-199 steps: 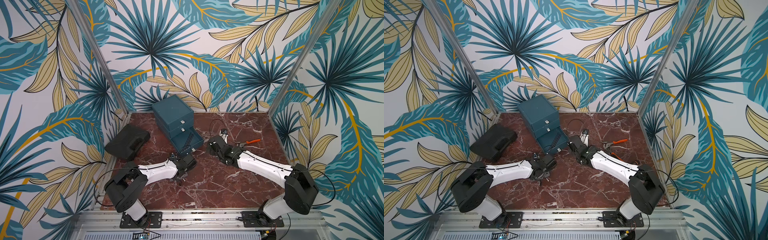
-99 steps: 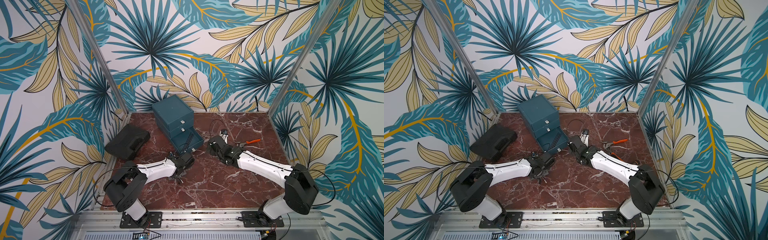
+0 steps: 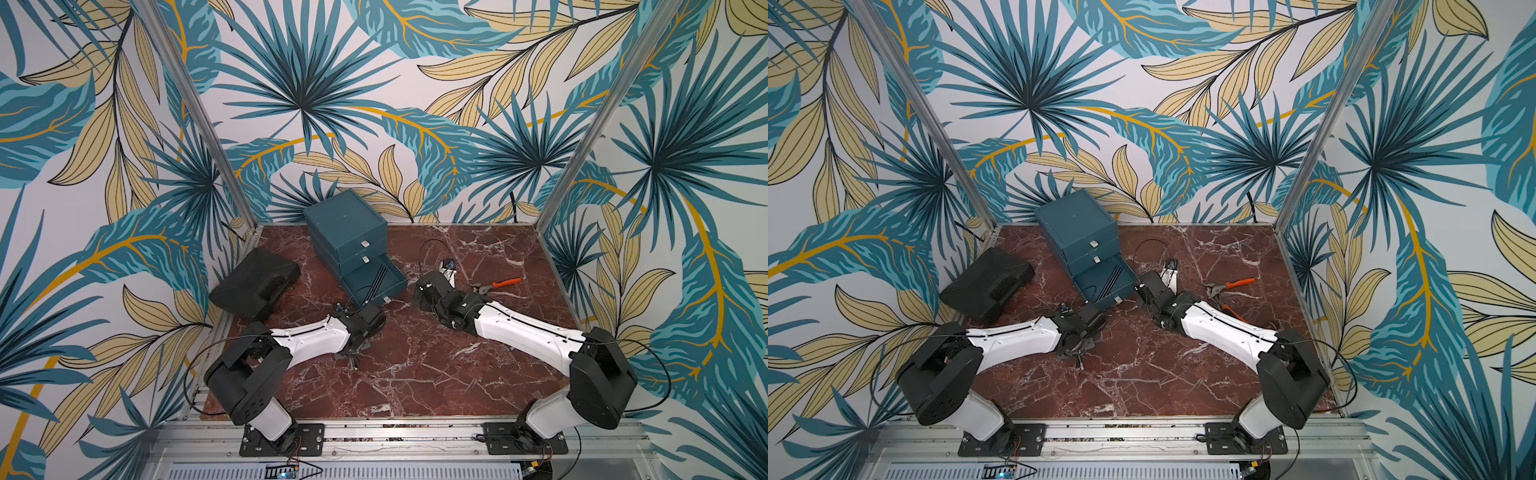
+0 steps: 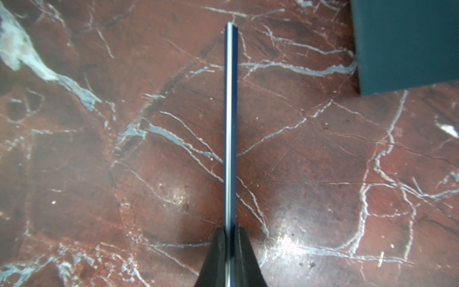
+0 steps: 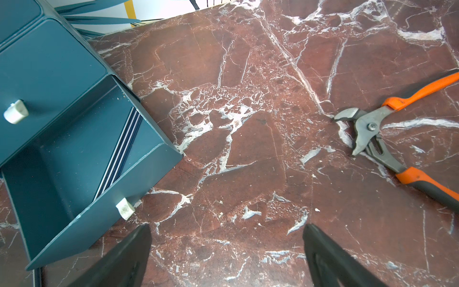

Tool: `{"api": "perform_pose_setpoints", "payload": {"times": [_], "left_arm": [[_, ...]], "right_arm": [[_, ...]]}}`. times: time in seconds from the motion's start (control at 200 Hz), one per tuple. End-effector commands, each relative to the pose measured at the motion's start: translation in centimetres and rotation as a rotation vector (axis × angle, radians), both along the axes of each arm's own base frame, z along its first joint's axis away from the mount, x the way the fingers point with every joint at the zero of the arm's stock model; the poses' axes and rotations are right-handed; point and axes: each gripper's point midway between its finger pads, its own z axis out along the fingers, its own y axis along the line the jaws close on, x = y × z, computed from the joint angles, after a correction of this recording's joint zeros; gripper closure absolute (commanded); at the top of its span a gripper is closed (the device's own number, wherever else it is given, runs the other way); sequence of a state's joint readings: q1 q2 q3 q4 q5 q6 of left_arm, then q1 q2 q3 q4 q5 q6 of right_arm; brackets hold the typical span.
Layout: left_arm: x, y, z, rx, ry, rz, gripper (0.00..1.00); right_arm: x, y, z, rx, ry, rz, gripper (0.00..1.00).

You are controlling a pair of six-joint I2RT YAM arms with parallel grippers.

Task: Please place the pencils in the drawer according to their color
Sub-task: Pick up the pencil from the center of the board.

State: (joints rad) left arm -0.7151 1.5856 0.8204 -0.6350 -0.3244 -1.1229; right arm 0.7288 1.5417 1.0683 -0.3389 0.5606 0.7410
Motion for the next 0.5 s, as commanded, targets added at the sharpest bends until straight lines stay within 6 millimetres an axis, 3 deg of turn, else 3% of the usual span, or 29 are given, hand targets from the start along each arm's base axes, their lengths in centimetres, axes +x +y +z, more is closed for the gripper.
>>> {"api": "perform_pose_setpoints", "payload": {"times": [0.0,0.28,0.496], "left_arm": [[-1.8,2.3,-1.3,0.065,0.07,0.018,1.0],[-0.9,2.4,0.2,0.056,-0.002,0.018,1.0],[-0.1,3.2,2.7,0.074,-0.076,0.004,1.0]], "right_arm": [[0.1,-0.3,0.3,-0.005,0.0,-0.019,0.0],[0.1,-0.4,-0.1,-0.01,0.005,-0.025,0.0],[0.1,-0.4,-0.1,-0.009,0.006,-0.025,0.0]]}}
